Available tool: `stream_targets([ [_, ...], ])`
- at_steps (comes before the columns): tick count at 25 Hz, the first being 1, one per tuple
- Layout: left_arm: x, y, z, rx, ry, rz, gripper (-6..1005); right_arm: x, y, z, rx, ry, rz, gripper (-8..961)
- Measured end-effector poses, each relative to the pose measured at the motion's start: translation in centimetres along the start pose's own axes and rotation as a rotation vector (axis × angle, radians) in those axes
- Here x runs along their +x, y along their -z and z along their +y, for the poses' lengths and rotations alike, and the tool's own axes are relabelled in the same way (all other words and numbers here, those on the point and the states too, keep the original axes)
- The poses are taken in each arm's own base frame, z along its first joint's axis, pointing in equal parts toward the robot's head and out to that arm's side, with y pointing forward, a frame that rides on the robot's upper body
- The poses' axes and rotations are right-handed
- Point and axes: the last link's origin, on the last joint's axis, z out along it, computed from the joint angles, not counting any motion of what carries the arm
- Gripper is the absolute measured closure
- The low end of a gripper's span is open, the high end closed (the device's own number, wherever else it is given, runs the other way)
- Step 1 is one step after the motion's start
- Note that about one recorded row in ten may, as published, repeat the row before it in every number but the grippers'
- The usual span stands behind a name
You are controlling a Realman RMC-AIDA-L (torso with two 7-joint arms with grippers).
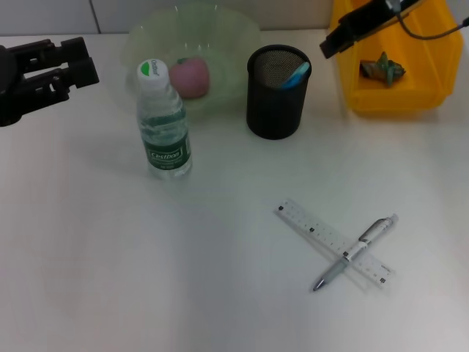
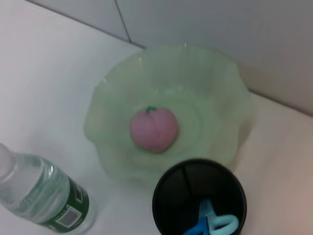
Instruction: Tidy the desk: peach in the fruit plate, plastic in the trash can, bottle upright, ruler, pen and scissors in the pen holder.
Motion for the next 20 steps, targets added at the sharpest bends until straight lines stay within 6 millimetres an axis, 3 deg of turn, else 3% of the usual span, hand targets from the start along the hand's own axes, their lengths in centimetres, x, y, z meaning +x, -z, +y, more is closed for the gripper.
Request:
stream_targets([
  [9,-0.1,-0.1,0.0,0.002,0.003,0.005,505,2.7,3.2,1.0,-0.129,0.039,-0.203,621],
  [20,-0.3,-0.5,0.0,0.009,-0.002,0.017,504,10.9,5.4,1.1,-0.331,-0.040,-0.276,485],
])
